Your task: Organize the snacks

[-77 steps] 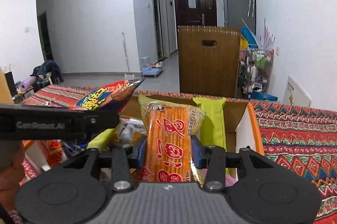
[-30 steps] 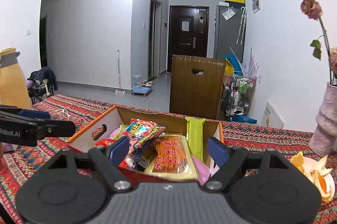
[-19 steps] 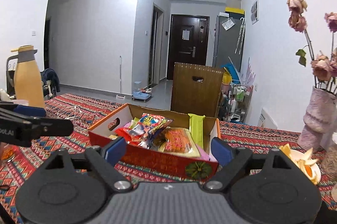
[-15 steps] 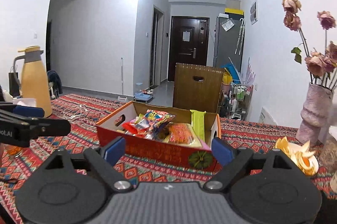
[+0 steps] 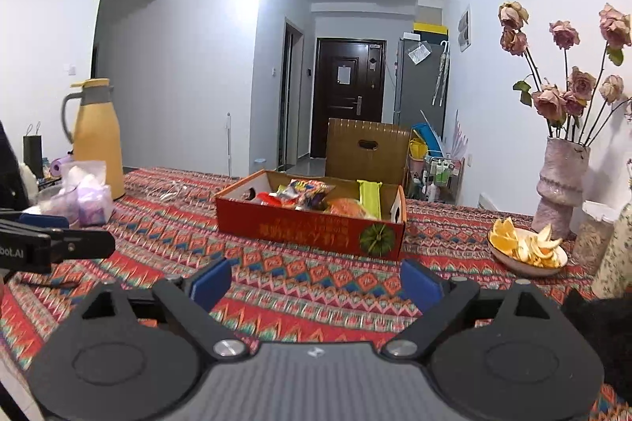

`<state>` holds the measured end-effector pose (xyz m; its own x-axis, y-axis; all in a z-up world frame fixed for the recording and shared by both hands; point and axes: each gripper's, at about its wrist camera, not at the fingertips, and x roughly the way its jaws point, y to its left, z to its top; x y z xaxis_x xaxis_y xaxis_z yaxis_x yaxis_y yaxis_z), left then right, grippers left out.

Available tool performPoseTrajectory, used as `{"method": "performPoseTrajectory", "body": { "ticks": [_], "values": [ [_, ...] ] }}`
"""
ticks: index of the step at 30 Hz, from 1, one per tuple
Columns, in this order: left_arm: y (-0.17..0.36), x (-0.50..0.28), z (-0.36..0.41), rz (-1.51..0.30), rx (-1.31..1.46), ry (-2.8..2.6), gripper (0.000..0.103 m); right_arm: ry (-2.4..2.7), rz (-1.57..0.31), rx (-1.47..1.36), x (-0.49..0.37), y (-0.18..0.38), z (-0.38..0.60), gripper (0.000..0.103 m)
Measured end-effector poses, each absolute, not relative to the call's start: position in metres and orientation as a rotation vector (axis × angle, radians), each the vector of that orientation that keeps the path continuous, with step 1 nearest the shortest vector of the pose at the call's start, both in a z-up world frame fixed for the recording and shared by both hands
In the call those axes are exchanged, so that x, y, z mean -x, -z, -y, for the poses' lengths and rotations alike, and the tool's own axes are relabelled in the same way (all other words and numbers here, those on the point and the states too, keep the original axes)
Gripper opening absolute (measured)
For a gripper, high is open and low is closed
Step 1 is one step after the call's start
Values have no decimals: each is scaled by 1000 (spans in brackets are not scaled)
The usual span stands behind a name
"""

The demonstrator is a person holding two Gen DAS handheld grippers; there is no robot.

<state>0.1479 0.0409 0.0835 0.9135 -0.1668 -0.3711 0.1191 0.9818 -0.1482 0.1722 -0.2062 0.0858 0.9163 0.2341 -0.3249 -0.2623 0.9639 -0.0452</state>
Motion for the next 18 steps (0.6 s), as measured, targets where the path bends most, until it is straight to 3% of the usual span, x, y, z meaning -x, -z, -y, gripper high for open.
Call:
{"method": "performPoseTrajectory", "body": {
  "ticks": [18],
  "values": [
    [-48,-15,-31,-382,63,91,103,-305,-362,-10,-30,-33,192,92]
  ]
}}
